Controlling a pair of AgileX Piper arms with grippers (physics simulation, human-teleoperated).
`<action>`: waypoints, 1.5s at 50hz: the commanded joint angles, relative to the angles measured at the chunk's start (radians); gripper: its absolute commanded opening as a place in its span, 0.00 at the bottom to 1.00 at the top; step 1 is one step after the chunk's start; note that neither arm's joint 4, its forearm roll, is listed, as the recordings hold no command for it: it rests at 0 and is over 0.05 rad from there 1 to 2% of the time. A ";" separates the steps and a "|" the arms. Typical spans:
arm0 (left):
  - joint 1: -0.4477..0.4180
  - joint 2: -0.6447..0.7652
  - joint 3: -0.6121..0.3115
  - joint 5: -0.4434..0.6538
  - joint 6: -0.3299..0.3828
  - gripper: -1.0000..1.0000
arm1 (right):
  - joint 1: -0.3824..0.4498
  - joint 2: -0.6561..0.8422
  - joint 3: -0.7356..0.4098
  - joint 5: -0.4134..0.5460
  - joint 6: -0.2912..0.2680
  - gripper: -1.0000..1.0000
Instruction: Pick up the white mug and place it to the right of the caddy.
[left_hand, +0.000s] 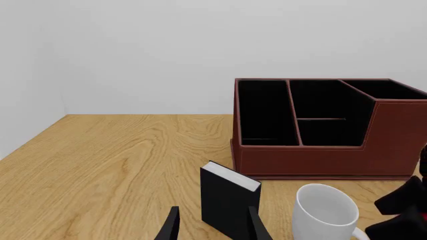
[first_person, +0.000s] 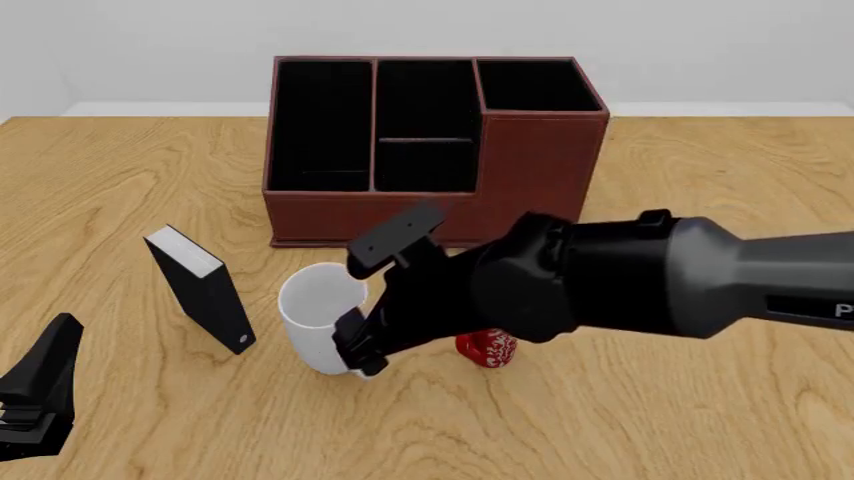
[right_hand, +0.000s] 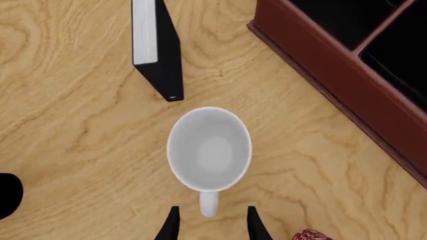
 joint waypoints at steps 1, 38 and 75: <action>0.000 0.000 0.000 0.000 0.000 1.00 | 0.012 0.022 -0.002 -0.012 0.021 1.00; 0.000 0.000 0.000 0.000 0.000 1.00 | 0.017 0.079 0.018 -0.057 0.056 1.00; 0.000 0.000 0.000 0.000 0.000 1.00 | -0.001 0.121 0.030 -0.065 0.042 0.00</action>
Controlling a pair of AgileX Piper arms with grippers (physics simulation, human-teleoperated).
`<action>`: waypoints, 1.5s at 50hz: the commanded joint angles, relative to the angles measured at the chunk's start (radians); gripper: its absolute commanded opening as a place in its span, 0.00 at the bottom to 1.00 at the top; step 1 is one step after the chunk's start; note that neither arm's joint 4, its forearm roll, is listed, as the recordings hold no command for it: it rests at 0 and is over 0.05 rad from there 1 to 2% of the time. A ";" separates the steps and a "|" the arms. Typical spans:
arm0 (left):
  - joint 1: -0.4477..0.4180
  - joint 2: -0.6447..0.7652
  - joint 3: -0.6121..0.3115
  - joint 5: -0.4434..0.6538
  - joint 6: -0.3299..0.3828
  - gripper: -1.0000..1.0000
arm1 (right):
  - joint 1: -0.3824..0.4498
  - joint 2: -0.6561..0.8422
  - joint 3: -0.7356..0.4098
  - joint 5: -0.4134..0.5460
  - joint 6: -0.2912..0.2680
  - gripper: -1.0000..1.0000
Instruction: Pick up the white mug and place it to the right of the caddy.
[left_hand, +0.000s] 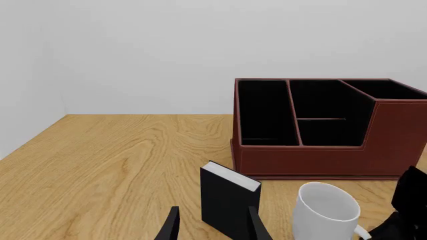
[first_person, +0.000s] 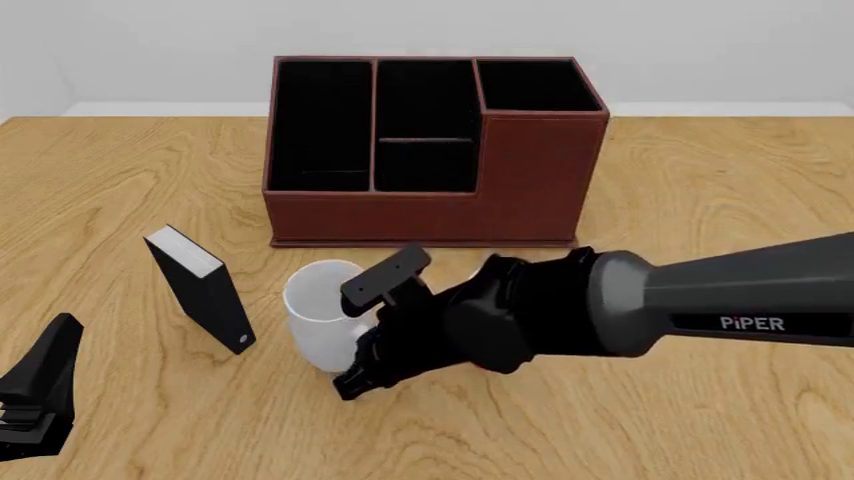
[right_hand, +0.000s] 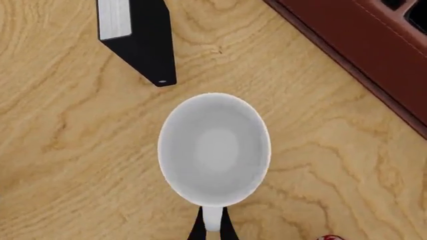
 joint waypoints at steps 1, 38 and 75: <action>0.000 0.000 0.000 0.000 0.000 1.00 | -0.014 -0.006 0.008 0.005 -0.006 0.00; 0.000 0.000 0.000 0.000 0.000 1.00 | -0.025 -0.091 0.010 0.040 -0.074 0.00; 0.000 0.000 0.000 0.000 0.000 1.00 | -0.133 -0.409 0.087 0.114 -0.202 0.00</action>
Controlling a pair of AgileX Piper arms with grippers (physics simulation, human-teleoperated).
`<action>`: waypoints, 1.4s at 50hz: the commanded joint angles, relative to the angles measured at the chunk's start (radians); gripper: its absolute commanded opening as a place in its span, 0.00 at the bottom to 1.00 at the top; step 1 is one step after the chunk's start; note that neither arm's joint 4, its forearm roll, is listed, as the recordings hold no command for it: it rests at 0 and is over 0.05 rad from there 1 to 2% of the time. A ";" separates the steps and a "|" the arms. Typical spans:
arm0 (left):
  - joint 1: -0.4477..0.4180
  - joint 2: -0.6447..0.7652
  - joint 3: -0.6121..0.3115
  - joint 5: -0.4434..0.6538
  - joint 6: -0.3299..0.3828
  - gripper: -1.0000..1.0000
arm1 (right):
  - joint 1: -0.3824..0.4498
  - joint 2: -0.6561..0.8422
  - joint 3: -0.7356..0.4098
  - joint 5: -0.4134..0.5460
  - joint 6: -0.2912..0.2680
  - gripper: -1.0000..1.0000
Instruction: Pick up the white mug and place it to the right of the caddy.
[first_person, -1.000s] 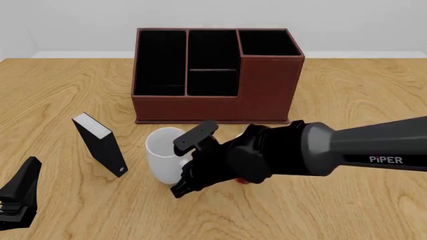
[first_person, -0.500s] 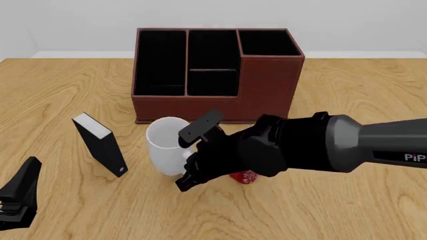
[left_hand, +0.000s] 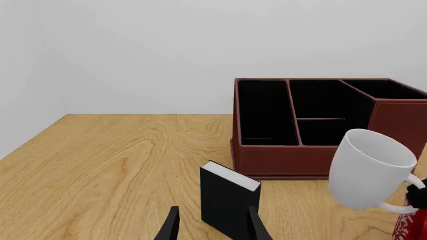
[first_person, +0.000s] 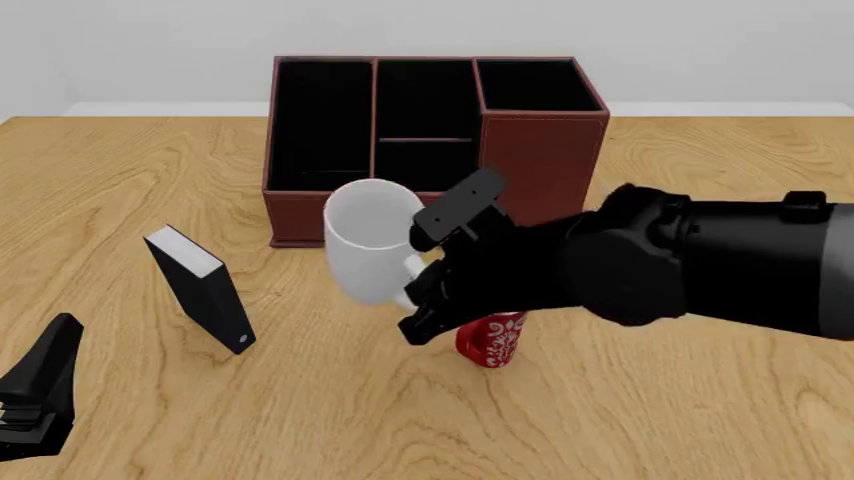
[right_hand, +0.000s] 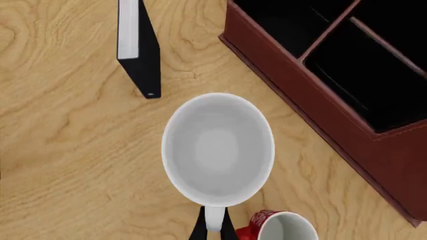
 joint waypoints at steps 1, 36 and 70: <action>0.000 0.000 0.000 0.000 0.000 1.00 | -0.033 -0.114 0.015 0.034 -0.026 0.00; 0.000 0.000 0.000 0.000 0.000 1.00 | -0.149 -0.393 0.064 0.140 -0.067 0.00; 0.000 0.000 0.000 0.000 0.000 1.00 | -0.605 -0.768 0.109 0.358 -0.137 0.00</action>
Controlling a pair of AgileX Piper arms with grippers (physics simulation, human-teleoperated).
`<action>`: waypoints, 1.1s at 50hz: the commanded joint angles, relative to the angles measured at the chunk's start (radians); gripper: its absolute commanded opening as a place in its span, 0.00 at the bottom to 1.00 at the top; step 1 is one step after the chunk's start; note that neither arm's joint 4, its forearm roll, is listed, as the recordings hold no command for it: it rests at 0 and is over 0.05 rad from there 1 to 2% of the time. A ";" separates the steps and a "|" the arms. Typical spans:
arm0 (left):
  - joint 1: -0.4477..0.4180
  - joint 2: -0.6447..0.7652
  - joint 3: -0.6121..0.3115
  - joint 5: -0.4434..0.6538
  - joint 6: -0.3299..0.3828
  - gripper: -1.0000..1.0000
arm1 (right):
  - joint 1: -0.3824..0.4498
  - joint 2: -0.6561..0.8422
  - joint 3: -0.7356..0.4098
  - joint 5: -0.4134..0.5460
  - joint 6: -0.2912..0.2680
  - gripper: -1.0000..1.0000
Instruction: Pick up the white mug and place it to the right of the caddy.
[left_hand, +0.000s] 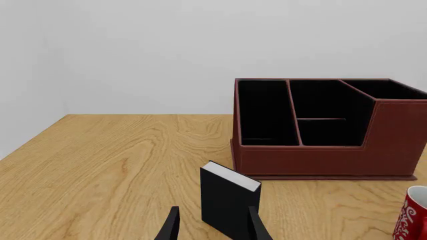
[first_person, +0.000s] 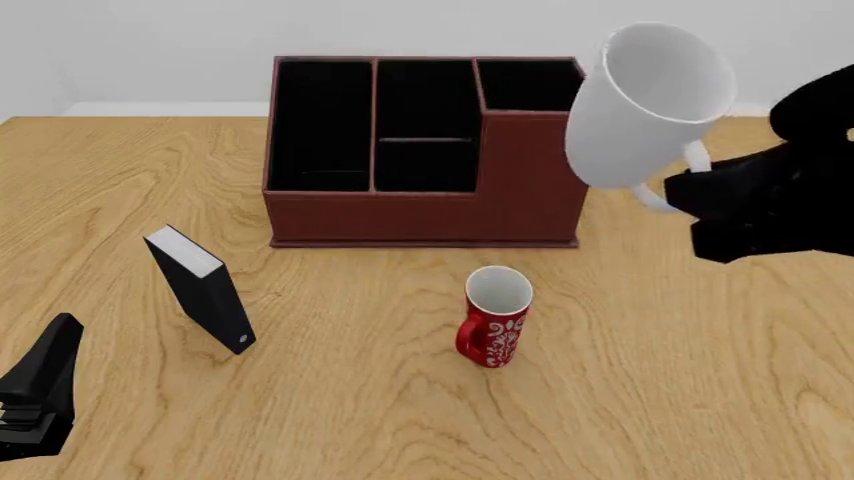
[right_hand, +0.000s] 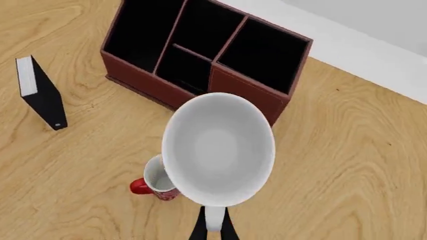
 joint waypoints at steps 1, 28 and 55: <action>0.000 0.000 0.000 0.000 0.000 1.00 | -0.182 -0.123 0.009 0.066 -0.026 0.00; 0.000 0.000 0.000 0.000 0.000 1.00 | -0.293 -0.103 0.062 0.005 -0.009 0.00; 0.000 0.000 0.000 0.000 0.000 1.00 | -0.369 0.027 0.011 -0.062 -0.007 0.00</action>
